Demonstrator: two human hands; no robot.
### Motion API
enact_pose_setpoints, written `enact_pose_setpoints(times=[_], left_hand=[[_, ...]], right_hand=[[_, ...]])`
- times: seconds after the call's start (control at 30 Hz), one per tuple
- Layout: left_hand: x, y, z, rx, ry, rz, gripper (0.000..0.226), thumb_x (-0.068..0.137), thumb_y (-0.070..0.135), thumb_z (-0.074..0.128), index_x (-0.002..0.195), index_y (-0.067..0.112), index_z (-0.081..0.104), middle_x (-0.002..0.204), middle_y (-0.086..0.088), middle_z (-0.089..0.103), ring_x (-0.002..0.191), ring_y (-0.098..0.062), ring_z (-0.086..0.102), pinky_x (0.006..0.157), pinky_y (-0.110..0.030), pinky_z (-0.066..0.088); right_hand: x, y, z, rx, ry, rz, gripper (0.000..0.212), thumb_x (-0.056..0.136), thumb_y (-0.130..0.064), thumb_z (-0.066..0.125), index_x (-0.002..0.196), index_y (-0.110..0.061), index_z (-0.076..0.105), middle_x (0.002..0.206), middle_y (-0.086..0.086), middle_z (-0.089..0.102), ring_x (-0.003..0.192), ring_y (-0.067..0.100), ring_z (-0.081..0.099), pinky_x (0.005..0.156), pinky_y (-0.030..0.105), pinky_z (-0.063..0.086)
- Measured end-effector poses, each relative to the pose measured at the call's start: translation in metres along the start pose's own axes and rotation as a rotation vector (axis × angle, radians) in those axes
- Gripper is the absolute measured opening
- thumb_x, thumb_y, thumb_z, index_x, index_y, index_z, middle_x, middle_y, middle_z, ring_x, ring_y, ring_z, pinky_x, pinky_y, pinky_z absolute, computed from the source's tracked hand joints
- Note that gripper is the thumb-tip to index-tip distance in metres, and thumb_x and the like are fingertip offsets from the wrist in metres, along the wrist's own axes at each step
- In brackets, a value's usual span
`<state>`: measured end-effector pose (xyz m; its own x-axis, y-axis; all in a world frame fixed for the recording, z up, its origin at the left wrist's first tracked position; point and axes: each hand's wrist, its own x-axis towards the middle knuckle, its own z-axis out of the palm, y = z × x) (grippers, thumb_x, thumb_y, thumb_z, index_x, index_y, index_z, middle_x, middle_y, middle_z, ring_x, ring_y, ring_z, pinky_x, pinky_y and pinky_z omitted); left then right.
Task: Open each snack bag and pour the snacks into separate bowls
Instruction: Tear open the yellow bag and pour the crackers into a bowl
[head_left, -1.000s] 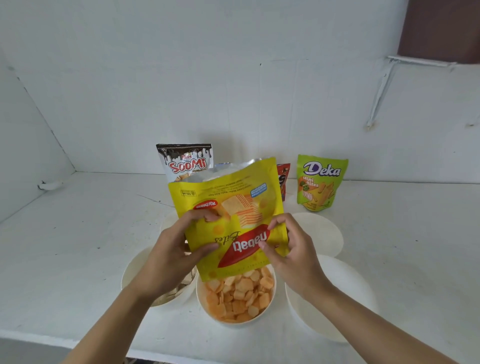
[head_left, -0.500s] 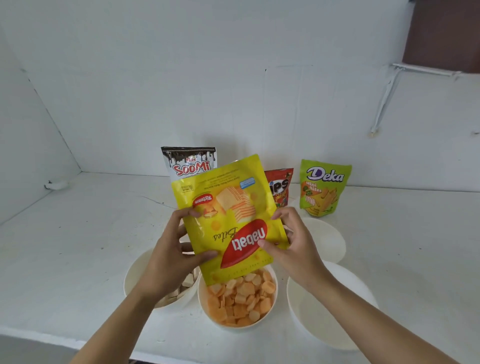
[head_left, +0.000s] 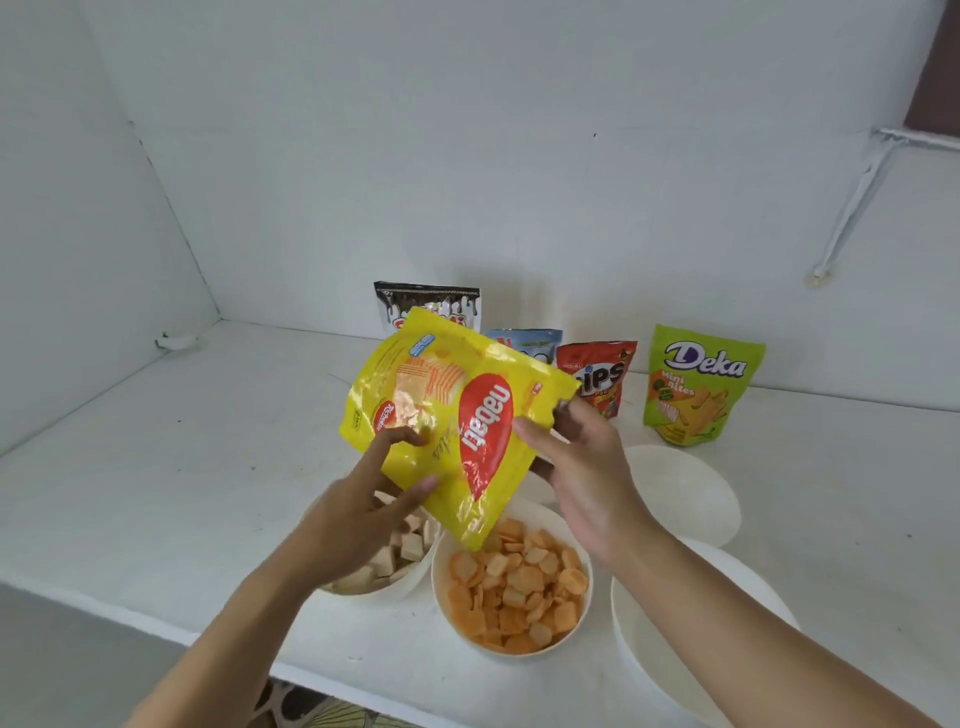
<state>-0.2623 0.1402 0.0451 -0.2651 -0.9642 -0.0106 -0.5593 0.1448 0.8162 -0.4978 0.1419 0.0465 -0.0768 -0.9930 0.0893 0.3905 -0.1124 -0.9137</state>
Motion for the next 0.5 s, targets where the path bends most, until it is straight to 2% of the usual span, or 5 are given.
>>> enact_pose_setpoints(times=[0.07,0.17,0.33,0.43,0.5], left_hand=[[-0.006,0.008,-0.022,0.091,0.016,0.01,0.033,0.084,0.061,0.058,0.113,0.045,0.056,0.079,0.002,0.074,0.063,-0.016,0.072,0.069,-0.04,0.061],[-0.016,0.021,-0.053,0.18,0.166,0.095,0.028,0.083,0.061,0.056,0.1,0.041,0.065,0.076,0.008,0.072,0.057,-0.014,0.069,0.065,-0.036,0.057],[-0.037,0.037,-0.098,0.339,0.451,0.374,0.024,0.093,0.042,0.062,0.115,0.033,0.065,0.104,0.011,0.062,0.094,-0.01,0.063,0.075,-0.025,0.05],[-0.056,0.032,-0.118,0.433,0.509,0.396,0.032,0.096,0.043,0.06,0.126,0.033,0.058,0.117,0.014,0.054,0.11,-0.005,0.055,0.088,-0.019,0.042],[-0.072,0.022,-0.132,0.437,0.512,0.367,0.032,0.097,0.047,0.058,0.126,0.035,0.054,0.115,0.015,0.059,0.108,-0.004,0.057,0.088,-0.015,0.04]], right_hand=[[0.008,-0.005,0.013,-0.12,-0.001,-0.086,0.026,0.09,-0.006,0.072,0.114,-0.002,0.065,0.114,0.015,0.072,0.11,0.032,0.068,0.096,0.048,0.055],[0.018,-0.009,0.036,-0.259,-0.033,-0.157,0.03,0.088,-0.008,0.074,0.117,-0.006,0.065,0.111,0.01,0.074,0.106,0.022,0.07,0.099,0.044,0.055],[0.024,-0.007,0.086,-0.422,-0.268,-0.264,0.024,0.089,-0.011,0.074,0.107,-0.024,0.065,0.102,0.004,0.076,0.097,0.017,0.073,0.085,0.039,0.06],[0.02,-0.003,0.126,-0.501,-0.442,-0.28,0.02,0.088,-0.012,0.075,0.104,-0.018,0.065,0.093,0.004,0.078,0.088,0.017,0.075,0.076,0.039,0.062],[0.013,0.003,0.155,-0.58,-0.533,-0.325,0.022,0.087,-0.016,0.077,0.105,-0.014,0.065,0.09,0.001,0.078,0.085,0.013,0.074,0.077,0.04,0.061]])
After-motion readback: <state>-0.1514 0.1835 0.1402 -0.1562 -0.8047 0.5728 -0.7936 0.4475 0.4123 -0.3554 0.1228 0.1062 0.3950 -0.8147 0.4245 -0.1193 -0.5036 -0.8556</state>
